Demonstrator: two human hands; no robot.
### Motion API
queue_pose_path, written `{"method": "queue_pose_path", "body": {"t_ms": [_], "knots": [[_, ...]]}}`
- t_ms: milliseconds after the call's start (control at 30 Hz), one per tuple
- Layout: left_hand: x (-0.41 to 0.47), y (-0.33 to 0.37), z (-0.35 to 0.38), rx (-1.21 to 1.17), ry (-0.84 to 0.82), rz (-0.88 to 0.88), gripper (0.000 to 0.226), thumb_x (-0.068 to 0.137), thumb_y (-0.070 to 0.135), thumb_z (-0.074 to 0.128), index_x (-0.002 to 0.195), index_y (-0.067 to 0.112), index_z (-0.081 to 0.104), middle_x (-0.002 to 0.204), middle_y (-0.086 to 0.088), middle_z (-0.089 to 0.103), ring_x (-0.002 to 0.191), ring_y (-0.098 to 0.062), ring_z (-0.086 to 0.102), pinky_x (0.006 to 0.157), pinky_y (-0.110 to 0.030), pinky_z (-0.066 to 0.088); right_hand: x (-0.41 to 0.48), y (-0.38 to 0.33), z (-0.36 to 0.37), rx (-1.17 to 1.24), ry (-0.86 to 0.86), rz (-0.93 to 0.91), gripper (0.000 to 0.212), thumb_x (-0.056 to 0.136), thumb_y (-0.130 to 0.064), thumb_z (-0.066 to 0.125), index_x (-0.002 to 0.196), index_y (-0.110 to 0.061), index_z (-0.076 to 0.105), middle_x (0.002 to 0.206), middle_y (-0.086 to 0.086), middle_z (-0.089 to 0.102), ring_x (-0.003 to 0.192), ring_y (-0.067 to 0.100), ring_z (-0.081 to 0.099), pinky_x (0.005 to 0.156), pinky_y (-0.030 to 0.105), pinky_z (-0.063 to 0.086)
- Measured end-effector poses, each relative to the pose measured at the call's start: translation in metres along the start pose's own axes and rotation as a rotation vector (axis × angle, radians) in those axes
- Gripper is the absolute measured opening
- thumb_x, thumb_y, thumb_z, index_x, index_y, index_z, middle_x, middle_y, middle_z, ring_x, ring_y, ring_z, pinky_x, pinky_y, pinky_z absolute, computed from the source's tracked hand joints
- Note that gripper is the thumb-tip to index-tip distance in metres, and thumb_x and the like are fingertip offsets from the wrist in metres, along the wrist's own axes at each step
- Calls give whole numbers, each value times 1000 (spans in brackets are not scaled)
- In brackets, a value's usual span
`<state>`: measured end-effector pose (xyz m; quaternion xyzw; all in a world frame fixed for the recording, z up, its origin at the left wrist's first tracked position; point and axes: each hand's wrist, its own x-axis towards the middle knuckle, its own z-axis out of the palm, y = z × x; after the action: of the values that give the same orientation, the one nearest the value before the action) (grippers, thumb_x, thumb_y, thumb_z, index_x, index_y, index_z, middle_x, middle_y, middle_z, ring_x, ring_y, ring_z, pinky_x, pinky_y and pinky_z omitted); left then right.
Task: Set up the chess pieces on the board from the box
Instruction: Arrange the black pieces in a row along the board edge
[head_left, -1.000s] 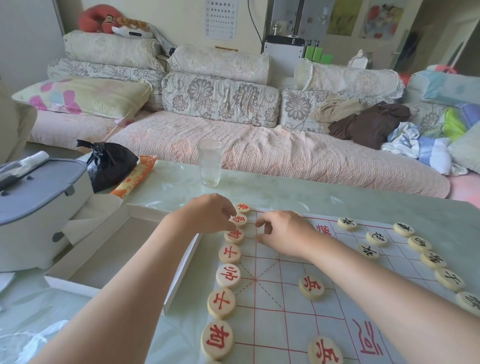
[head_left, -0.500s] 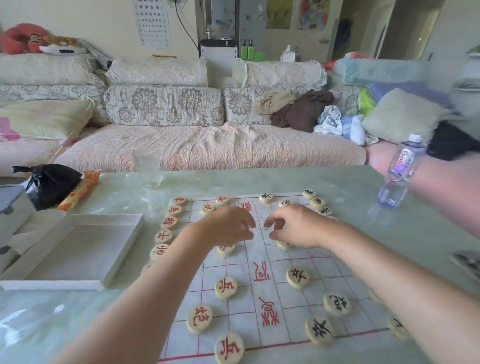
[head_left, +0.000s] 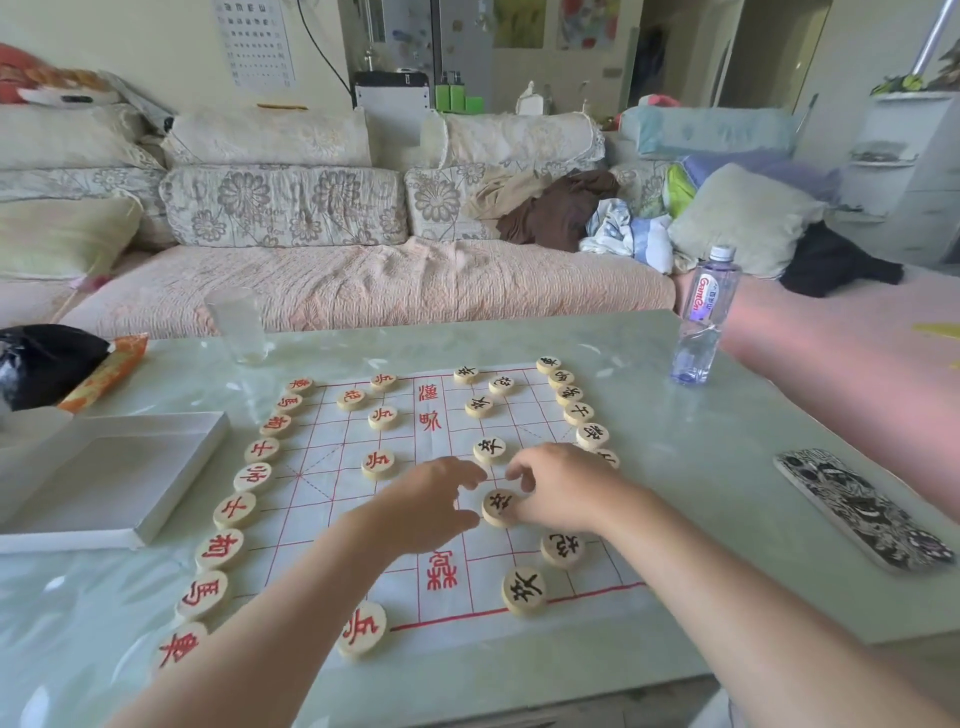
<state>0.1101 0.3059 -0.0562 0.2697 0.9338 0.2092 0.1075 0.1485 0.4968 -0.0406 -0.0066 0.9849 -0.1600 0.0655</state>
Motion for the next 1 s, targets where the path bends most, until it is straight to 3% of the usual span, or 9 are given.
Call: {"method": "queue_pose_path", "body": {"t_ms": [133,333,500,600,1000], "knots": [[3,5,9,-13,-8,8,57,86,26,67,139,28,45,130,11,55,110,-11,56,89,-24,46,-1,1,8,-76,6,31,60,73,-66,64,124,-33,60,119,-12,61,111,13,58,87,32,47],[5,13,19,32,21,25,55,89,25,64,140,28,43,131,9,55,115,-15,55,95,-33,47,2,0,15,-74,5,0,51,75,-65,62,114,-34,62,108,-13,64,100,14,61,77,31,47],[7,6,20,79,64,45,56,85,25,68,136,27,45,125,6,58,115,-17,51,97,-35,44,6,6,13,17,-82,-57,41,83,-54,62,122,-41,61,116,-16,61,107,12,60,85,30,50],[8,5,21,118,63,42,56,85,29,68,135,25,46,126,5,57,118,-18,48,101,-36,40,6,5,9,7,-120,-66,44,84,-46,65,126,-36,61,123,-12,60,111,14,57,93,33,50],[10,4,25,163,63,34,42,85,40,65,125,27,56,116,1,57,111,-20,48,95,-38,41,13,6,15,12,-112,-110,21,79,-48,68,97,-36,67,98,-12,65,93,14,61,83,39,54]]}}
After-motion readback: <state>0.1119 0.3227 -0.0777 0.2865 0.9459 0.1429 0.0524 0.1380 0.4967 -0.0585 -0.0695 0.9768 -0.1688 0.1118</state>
